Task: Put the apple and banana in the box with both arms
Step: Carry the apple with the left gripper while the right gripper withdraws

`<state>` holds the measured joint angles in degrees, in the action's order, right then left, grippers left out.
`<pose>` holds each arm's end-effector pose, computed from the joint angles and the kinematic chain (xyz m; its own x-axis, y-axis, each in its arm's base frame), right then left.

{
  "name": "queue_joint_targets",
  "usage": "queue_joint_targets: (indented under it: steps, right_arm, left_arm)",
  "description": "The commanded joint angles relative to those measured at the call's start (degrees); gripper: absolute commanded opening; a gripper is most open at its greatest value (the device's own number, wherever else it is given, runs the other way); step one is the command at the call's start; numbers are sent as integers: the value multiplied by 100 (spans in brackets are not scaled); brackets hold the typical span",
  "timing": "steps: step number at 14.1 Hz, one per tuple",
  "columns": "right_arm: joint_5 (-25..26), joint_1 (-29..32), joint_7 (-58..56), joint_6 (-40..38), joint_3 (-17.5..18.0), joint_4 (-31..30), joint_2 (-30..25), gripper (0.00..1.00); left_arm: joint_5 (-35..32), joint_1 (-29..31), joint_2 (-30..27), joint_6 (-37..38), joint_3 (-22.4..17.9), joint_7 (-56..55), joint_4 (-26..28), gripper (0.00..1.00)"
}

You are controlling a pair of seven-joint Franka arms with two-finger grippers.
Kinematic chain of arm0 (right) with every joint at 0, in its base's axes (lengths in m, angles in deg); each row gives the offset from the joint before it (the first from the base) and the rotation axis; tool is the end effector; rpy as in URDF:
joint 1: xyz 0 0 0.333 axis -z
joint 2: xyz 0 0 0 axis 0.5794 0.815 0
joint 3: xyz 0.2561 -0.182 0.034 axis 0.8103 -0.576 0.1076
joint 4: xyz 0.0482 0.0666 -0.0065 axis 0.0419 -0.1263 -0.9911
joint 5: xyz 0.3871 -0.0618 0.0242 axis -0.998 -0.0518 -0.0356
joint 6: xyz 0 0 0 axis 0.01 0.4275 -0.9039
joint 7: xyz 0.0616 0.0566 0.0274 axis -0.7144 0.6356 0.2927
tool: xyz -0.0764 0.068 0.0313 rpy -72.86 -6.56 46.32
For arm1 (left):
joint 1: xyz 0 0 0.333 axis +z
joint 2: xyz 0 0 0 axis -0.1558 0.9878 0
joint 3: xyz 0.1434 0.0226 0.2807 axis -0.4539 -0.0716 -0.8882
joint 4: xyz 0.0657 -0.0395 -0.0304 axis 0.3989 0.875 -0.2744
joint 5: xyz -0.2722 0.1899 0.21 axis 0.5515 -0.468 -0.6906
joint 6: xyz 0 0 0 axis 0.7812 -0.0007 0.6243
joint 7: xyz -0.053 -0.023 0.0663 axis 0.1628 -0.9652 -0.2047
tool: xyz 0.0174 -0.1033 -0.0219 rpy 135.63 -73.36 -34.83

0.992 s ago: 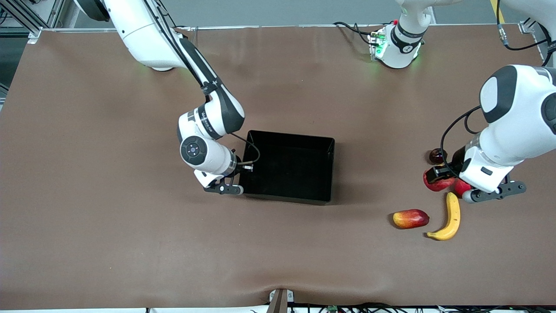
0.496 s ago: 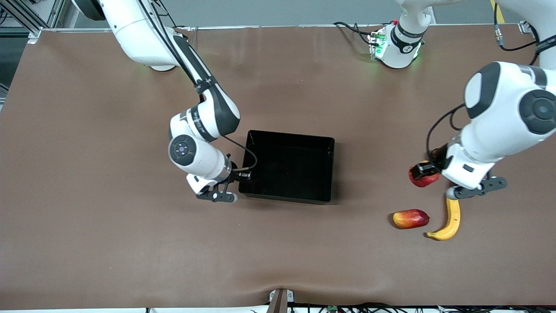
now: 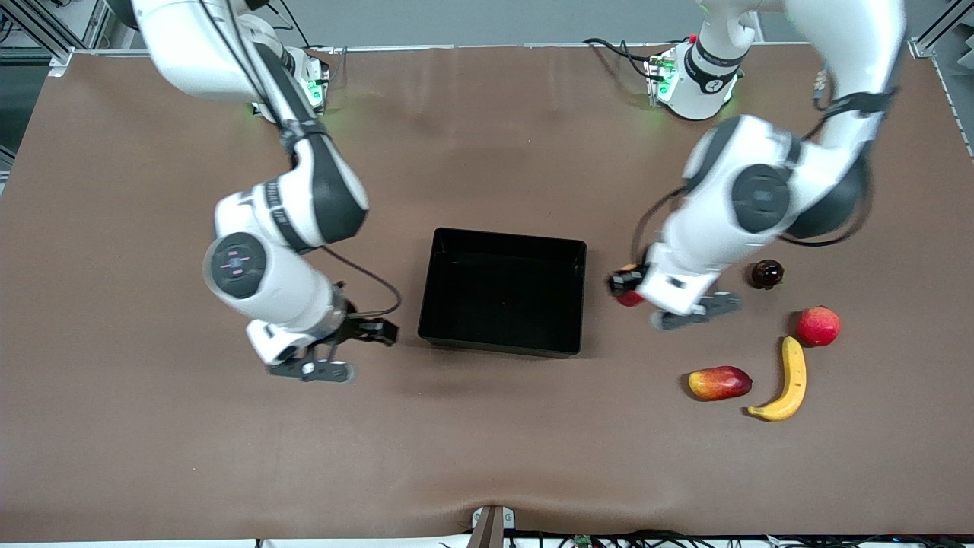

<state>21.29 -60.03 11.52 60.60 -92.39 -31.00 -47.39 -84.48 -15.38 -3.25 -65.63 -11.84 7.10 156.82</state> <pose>0.6919 0.2602 0.4121 0.9906 -0.1366 -0.0037 -0.1359 -0.9824 -0.1278 0.5931 -0.3129 0.4172 0.9673 0.2385 -0.0865 0.2465 -0.9641 0.0991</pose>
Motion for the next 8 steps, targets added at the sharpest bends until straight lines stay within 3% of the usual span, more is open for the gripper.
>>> queue_joint_targets:
  steps: [1,5,8]
  right_arm:
    - [42,535,-276,-292,101,77,-425,100]
    - [60,1046,-496,-967,101,-73,-987,100]
    - [68,1380,-830,-1021,93,-721,-1672,100]
  left_arm:
    - [-152,-464,356,-248,-40,-93,-246,0]
    - [-628,-940,911,-687,-31,-258,-239,0]
    - [-925,-1081,1271,-732,-40,-540,-203,0]
